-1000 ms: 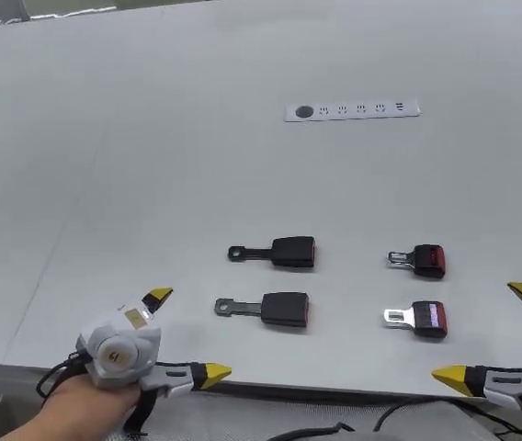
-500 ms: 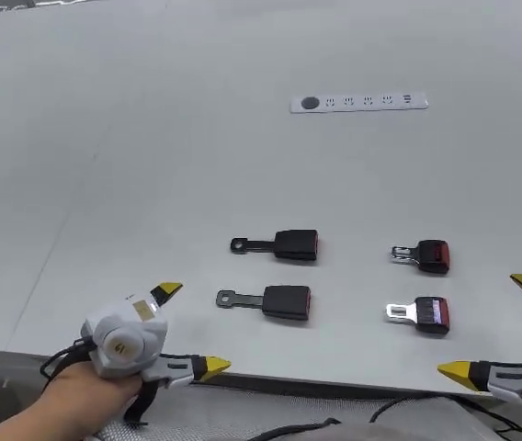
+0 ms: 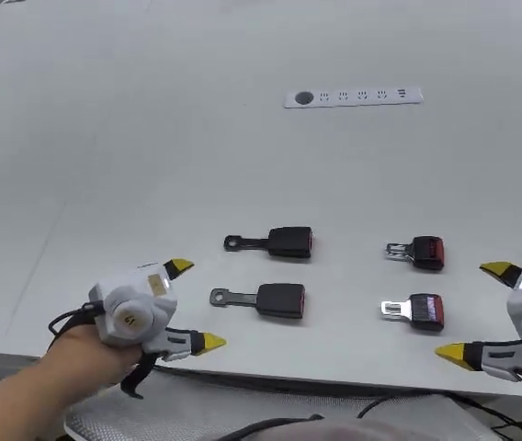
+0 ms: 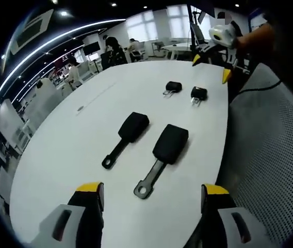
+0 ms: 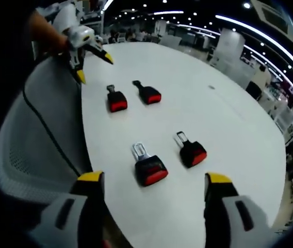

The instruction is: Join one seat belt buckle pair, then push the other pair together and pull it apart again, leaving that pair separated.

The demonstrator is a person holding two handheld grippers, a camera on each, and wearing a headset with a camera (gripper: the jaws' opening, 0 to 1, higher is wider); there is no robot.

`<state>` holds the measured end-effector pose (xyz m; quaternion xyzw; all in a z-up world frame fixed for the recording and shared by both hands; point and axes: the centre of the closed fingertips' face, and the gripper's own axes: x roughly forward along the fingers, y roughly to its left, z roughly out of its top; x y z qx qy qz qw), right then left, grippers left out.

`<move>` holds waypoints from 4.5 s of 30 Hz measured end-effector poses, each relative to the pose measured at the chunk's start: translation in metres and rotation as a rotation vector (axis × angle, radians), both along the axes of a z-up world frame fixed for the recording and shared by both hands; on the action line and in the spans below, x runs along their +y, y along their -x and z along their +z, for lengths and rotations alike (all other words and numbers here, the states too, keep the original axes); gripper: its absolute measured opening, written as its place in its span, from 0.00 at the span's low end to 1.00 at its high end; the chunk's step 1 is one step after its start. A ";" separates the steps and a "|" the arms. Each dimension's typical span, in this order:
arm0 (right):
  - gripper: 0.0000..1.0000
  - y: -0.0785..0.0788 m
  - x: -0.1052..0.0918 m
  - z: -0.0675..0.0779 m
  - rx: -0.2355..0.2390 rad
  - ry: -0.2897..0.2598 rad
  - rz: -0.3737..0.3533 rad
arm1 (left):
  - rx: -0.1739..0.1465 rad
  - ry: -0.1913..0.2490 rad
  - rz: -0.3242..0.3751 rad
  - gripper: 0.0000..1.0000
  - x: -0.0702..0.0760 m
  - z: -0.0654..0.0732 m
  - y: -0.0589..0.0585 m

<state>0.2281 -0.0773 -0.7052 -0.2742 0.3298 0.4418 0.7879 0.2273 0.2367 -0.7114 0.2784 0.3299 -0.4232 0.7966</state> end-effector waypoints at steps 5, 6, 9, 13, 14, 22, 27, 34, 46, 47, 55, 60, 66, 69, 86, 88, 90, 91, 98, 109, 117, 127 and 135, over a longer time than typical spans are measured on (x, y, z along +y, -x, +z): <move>0.67 0.000 0.005 -0.006 0.044 0.012 0.066 | 0.016 -0.034 -0.081 0.69 -0.020 -0.009 -0.009; 0.66 0.000 0.006 -0.008 0.050 0.015 0.076 | 0.021 -0.040 -0.095 0.67 -0.023 -0.011 -0.010; 0.62 -0.003 0.005 -0.018 0.056 0.043 0.114 | 0.040 -0.047 -0.144 0.66 -0.037 -0.017 -0.013; 0.57 -0.006 0.008 -0.028 0.062 0.072 0.172 | 0.057 -0.075 -0.185 0.67 -0.047 -0.026 -0.017; 0.55 -0.007 0.010 -0.029 0.056 0.074 0.196 | 0.070 -0.080 -0.197 0.67 -0.049 -0.030 -0.018; 0.47 -0.012 0.019 -0.054 0.105 0.125 0.254 | 0.137 -0.118 -0.272 0.58 -0.054 -0.052 -0.016; 0.44 -0.015 0.022 -0.062 0.136 0.147 0.283 | 0.155 -0.122 -0.300 0.54 -0.055 -0.059 -0.015; 0.38 -0.009 0.035 -0.062 0.171 0.167 0.335 | 0.186 -0.159 -0.366 0.45 -0.053 -0.070 -0.009; 0.32 -0.010 0.035 -0.070 0.214 0.192 0.370 | 0.195 -0.171 -0.402 0.38 -0.055 -0.069 -0.008; 0.32 -0.010 0.035 -0.070 0.215 0.192 0.371 | 0.196 -0.171 -0.401 0.37 -0.055 -0.068 -0.009; 0.33 -0.013 0.034 -0.071 0.207 0.195 0.383 | 0.201 -0.188 -0.416 0.33 -0.058 -0.065 -0.013; 0.33 -0.010 0.035 -0.071 0.209 0.198 0.384 | 0.205 -0.203 -0.405 0.33 -0.057 -0.067 -0.012; 0.33 -0.005 0.037 -0.069 0.213 0.202 0.370 | 0.204 -0.204 -0.389 0.33 -0.057 -0.067 -0.008; 0.33 -0.004 0.037 -0.068 0.215 0.200 0.371 | 0.206 -0.209 -0.386 0.32 -0.057 -0.068 -0.007; 0.34 -0.006 0.041 -0.070 0.208 0.217 0.410 | 0.209 -0.225 -0.386 0.32 -0.056 -0.069 -0.007; 0.34 -0.009 0.039 -0.071 0.206 0.218 0.411 | 0.210 -0.224 -0.389 0.32 -0.057 -0.069 -0.008; 0.34 -0.011 0.039 -0.071 0.203 0.223 0.406 | 0.213 -0.218 -0.390 0.33 -0.057 -0.068 -0.009; 0.34 -0.012 0.039 -0.072 0.199 0.226 0.404 | 0.214 -0.216 -0.391 0.33 -0.057 -0.067 -0.010; 0.34 -0.018 0.039 -0.071 0.200 0.234 0.415 | 0.216 -0.213 -0.398 0.32 -0.057 -0.063 -0.016; 0.33 -0.016 0.051 -0.068 0.192 0.221 0.443 | 0.236 -0.233 -0.394 0.32 -0.059 -0.060 -0.023; 0.33 -0.023 0.076 -0.065 0.165 0.201 0.440 | 0.238 -0.243 -0.390 0.32 -0.058 -0.059 -0.030; 0.33 -0.022 0.111 -0.064 0.174 0.155 0.417 | 0.238 -0.246 -0.389 0.32 -0.057 -0.058 -0.033; 0.33 -0.027 0.135 -0.063 0.167 0.139 0.429 | 0.234 -0.246 -0.387 0.32 -0.055 -0.057 -0.036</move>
